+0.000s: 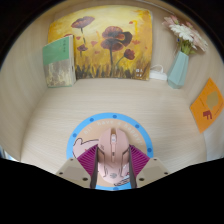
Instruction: Arrange mouse
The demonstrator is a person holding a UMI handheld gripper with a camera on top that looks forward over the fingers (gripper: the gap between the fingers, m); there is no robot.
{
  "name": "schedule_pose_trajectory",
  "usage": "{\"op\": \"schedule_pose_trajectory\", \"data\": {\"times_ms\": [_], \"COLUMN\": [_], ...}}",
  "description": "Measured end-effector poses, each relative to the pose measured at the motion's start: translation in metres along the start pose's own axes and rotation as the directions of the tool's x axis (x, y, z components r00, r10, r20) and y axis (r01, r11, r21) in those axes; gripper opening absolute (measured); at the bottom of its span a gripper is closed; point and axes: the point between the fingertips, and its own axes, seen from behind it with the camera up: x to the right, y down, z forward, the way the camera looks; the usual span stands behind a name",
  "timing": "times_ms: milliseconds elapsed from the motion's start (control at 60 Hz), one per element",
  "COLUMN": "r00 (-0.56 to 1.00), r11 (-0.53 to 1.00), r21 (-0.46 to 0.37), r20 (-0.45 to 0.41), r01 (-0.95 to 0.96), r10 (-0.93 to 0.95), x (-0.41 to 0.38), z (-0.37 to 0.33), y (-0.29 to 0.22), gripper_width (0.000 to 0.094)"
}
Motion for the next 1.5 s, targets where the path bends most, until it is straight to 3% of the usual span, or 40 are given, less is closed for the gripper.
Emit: {"op": "schedule_pose_trajectory", "data": {"times_ms": [100,167,283,567,883,1500], "r00": [1.000,1.000,0.999,0.998,0.999,0.999], "r11": [1.000,0.999,0.999,0.984,0.965,0.967], "r21": [-0.012,-0.032,0.013,0.169,0.262,0.251], "r20": [0.002,-0.015,-0.017,-0.039,-0.041,-0.023], "r01": [-0.008,0.021,0.047,0.060,0.030,0.049], "r10": [0.008,-0.021,-0.046,-0.054,-0.020,-0.045], "x": [0.001,0.005,0.004,-0.009,-0.029,-0.064], "z": [0.001,-0.003,-0.027,-0.132,-0.212,-0.234], "y": [0.000,-0.001,-0.030,-0.111,-0.113,-0.073], "gripper_width": [0.0541,0.0661,0.0718,0.0719,0.0719,0.0716]}}
